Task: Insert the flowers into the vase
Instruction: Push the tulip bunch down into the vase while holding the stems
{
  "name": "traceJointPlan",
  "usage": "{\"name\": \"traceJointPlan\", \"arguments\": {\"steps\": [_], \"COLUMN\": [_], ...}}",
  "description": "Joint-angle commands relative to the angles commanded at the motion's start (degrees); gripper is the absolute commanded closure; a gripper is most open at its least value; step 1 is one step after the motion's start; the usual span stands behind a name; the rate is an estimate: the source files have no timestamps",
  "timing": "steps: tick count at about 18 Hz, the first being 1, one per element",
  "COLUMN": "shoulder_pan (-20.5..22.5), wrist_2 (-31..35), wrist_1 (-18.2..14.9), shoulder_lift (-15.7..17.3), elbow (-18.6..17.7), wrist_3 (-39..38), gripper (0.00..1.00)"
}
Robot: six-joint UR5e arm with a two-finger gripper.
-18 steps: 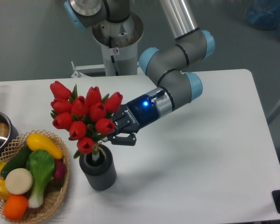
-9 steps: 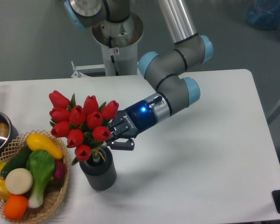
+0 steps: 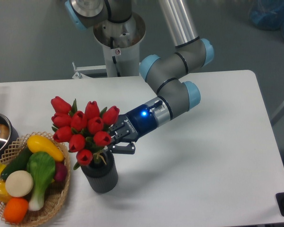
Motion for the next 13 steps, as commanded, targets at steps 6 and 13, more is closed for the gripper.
{"name": "traceJointPlan", "arguments": {"steps": [6,13], "shoulder_pan": [-0.35,-0.44], "wrist_2": [0.00,0.09], "wrist_1": [0.00,0.00], "shoulder_lift": [-1.14,-3.16], "elbow": [0.09,0.26], "wrist_3": [2.29,5.36], "gripper": [0.78,0.78]}}
